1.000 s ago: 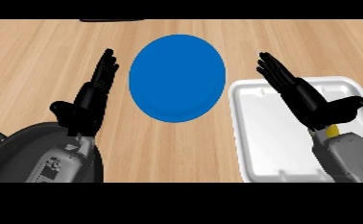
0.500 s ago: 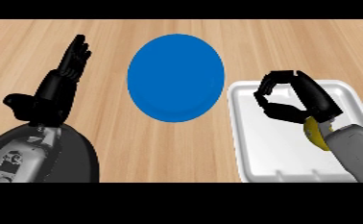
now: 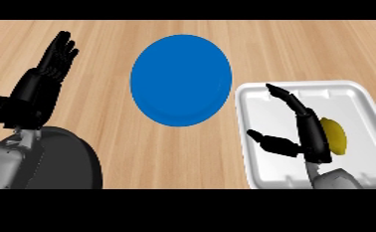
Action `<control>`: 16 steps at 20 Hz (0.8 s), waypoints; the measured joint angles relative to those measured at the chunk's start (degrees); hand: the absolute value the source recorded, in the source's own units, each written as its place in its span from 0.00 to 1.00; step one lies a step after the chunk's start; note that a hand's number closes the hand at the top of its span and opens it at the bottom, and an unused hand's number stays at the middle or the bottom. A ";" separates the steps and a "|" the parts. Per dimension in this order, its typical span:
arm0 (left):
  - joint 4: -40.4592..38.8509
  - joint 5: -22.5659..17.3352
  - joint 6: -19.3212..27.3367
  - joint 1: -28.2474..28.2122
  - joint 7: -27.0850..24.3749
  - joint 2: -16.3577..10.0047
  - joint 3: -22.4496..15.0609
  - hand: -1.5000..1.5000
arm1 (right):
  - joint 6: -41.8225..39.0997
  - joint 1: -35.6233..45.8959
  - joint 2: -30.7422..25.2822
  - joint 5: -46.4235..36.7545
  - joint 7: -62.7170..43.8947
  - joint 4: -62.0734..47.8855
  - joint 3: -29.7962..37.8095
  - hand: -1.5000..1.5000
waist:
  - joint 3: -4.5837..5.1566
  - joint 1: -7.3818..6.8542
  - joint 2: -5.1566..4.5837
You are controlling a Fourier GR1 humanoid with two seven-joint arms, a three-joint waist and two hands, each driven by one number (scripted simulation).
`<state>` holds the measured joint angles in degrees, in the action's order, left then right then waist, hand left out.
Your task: Pick the lemon from the tray and place it in the plate
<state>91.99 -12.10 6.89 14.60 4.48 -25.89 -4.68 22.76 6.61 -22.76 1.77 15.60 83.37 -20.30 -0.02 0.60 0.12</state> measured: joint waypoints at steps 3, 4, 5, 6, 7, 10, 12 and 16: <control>-0.75 0.20 -1.00 0.26 -0.05 0.25 0.75 0.50 | 0.82 -2.33 -2.28 -0.79 -0.51 5.39 2.49 0.00 | 0.02 0.07 0.00; -0.71 0.38 -1.06 -0.05 -0.25 0.53 0.80 0.50 | 1.16 -2.53 -3.54 -1.80 -2.63 7.74 2.81 0.00 | 0.03 0.06 0.03; -1.03 0.49 -1.33 -0.04 -0.60 0.57 1.00 0.50 | 1.05 -2.77 -5.27 -2.49 -4.60 9.75 3.54 0.00 | 0.05 0.10 0.04; -0.62 0.53 -1.37 0.15 -0.07 0.55 1.03 0.50 | 0.93 -2.22 -6.93 -3.59 -7.56 11.17 3.91 0.00 | 0.07 0.04 0.07; -0.85 0.83 -1.31 -0.15 -0.55 0.80 0.96 0.50 | 0.83 -2.02 -8.81 -5.03 -10.69 12.63 3.99 0.00 | 0.11 0.09 0.10; -0.21 0.81 -1.41 -1.16 -0.59 0.68 1.28 0.50 | -2.25 -2.28 -15.85 -7.99 -20.33 15.53 4.28 0.00 | 0.26 0.16 0.29; -0.32 0.70 -1.69 -0.90 -0.15 0.28 1.63 0.50 | -5.46 -1.99 -20.47 -9.43 -26.78 16.92 4.25 0.00 | 0.31 0.21 0.28; -0.42 0.85 -1.76 -0.52 0.00 0.73 1.41 0.50 | -13.94 -1.45 -28.32 -10.26 -39.42 20.52 2.80 0.00 | 0.37 0.22 0.22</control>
<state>91.57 -11.26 5.14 14.08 4.48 -25.16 -3.27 8.82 5.17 -51.08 -8.49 -23.82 103.89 -17.50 0.35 0.83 0.34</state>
